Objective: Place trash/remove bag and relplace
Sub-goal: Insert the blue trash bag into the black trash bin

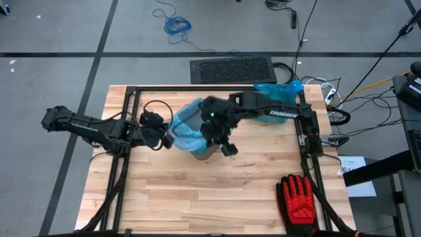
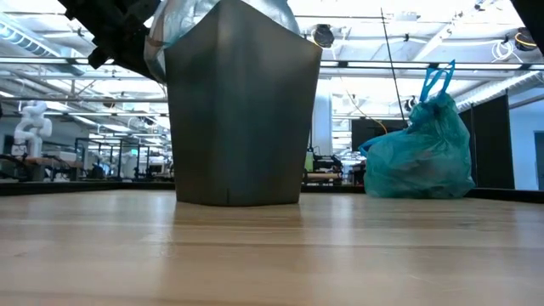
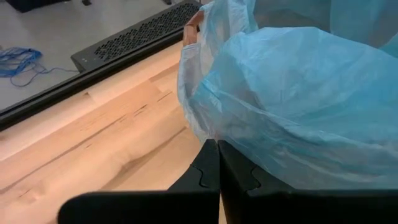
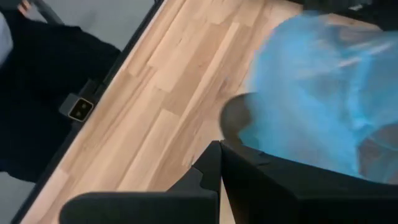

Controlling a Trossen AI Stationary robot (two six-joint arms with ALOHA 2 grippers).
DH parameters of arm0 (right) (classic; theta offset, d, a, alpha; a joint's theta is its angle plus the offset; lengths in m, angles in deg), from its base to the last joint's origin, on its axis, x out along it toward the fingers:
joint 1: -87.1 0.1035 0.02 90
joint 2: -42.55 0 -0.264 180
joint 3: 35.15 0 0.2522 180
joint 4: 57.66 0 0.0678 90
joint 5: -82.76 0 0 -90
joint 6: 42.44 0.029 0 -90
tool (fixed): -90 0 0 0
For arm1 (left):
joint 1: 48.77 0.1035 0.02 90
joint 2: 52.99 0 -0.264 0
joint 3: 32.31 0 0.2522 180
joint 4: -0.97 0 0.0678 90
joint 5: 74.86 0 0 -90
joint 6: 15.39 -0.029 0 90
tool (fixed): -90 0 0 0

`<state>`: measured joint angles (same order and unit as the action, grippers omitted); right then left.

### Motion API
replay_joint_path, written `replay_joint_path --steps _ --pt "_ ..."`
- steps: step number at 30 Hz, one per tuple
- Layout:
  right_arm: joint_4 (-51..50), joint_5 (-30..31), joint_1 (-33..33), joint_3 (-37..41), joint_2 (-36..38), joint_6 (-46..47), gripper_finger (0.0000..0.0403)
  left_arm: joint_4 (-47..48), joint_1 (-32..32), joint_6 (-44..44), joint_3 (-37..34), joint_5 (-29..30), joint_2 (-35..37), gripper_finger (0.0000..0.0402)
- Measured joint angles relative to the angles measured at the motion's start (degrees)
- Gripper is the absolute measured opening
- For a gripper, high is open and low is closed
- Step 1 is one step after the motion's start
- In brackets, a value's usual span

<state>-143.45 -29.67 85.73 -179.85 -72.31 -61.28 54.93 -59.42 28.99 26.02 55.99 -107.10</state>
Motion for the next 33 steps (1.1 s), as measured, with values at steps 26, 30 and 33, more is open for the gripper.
replay_joint_path --steps 26,30,33 --pt "5.3 1.6 -3.3 0.2 -3.6 1.6 0.0 -0.2 0.0 -0.1 0.0 0.2 0.0 0.0" --pt "4.7 1.7 0.2 0.0 -3.2 0.4 0.0 -0.2 0.0 -0.1 0.0 0.2 0.0 0.0" --pt "3.9 3.7 2.6 0.1 -3.3 -0.3 0.0 -0.2 0.0 -0.1 0.0 0.2 0.0 0.0"
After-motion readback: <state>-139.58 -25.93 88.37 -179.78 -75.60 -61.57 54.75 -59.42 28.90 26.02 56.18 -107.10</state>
